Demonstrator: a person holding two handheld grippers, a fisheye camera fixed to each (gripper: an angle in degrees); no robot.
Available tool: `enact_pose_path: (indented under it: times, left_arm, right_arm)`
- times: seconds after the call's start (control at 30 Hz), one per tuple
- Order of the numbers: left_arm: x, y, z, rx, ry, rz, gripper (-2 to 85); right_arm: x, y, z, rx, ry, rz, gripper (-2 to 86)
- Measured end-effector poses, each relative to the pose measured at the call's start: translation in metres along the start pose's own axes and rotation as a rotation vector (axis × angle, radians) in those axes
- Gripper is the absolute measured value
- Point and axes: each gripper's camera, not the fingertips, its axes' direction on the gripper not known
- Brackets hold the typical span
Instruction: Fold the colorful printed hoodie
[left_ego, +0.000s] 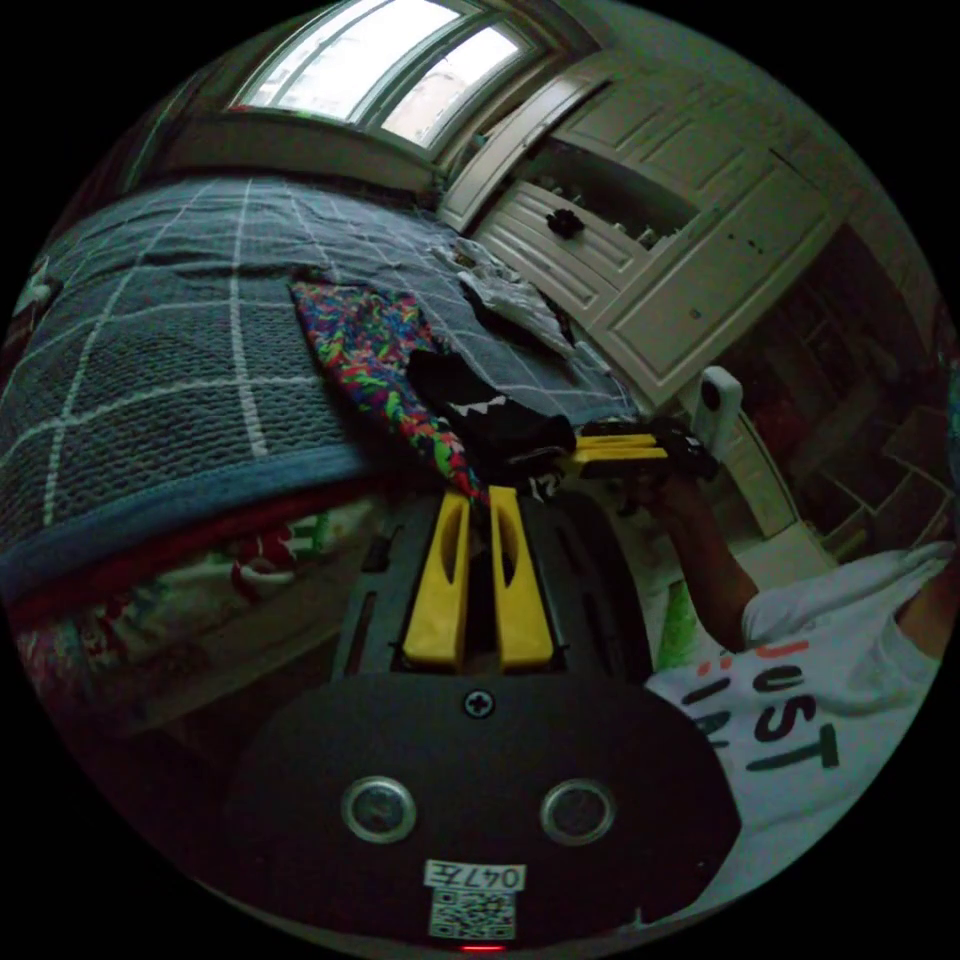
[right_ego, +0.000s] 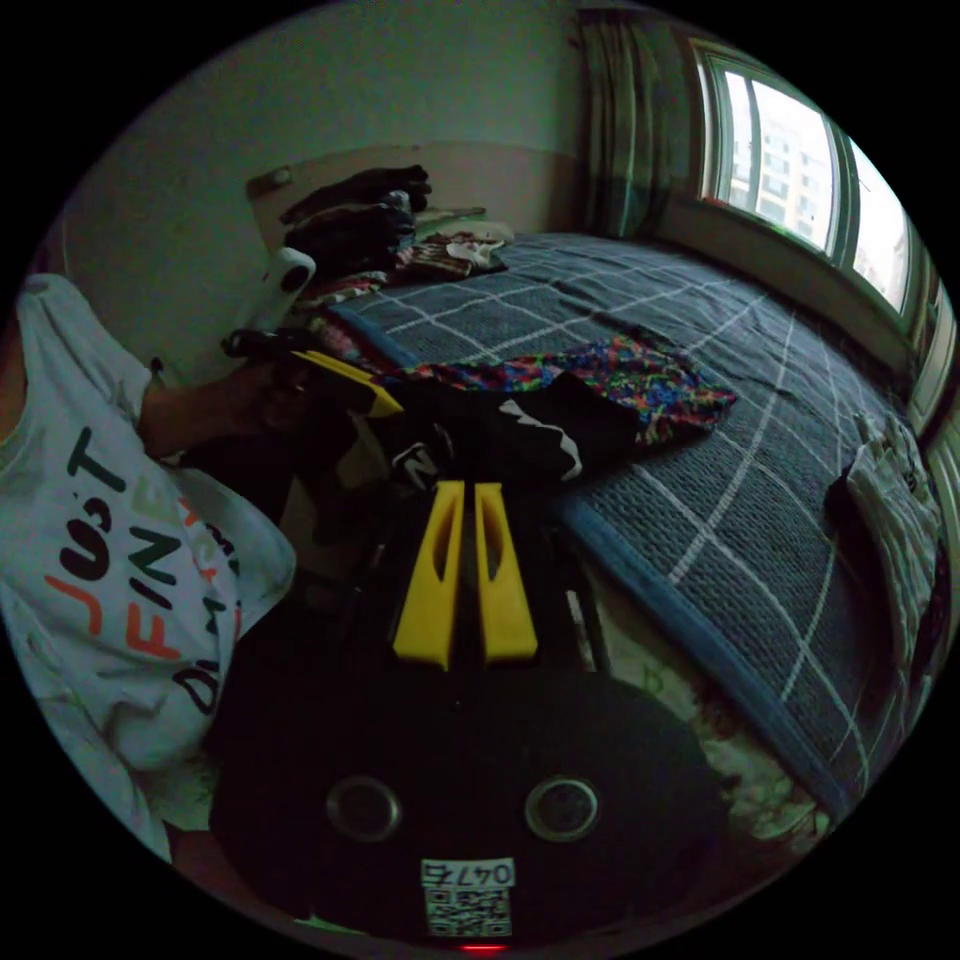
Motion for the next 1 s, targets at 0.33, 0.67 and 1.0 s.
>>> enact_pose_path:
  times: [0.33, 0.67, 1.0]
  left_arm:
    - [0.027, -0.009, -0.041, 0.112, 0.101, 0.056, 3.2]
    - [-0.033, -0.210, 0.030, -0.001, -0.199, -0.095, 3.9]
    - [-0.097, -0.288, 0.096, -0.230, -0.169, -0.129, 9.4]
  right_arm:
    - [-0.020, 0.014, -0.056, 0.184, 0.006, 0.068, 0.2]
    - [0.130, -0.074, -0.028, 0.068, 0.084, 0.176, 0.2]
    - [0.264, -0.072, 0.034, 0.096, -0.169, 0.413, 5.8]
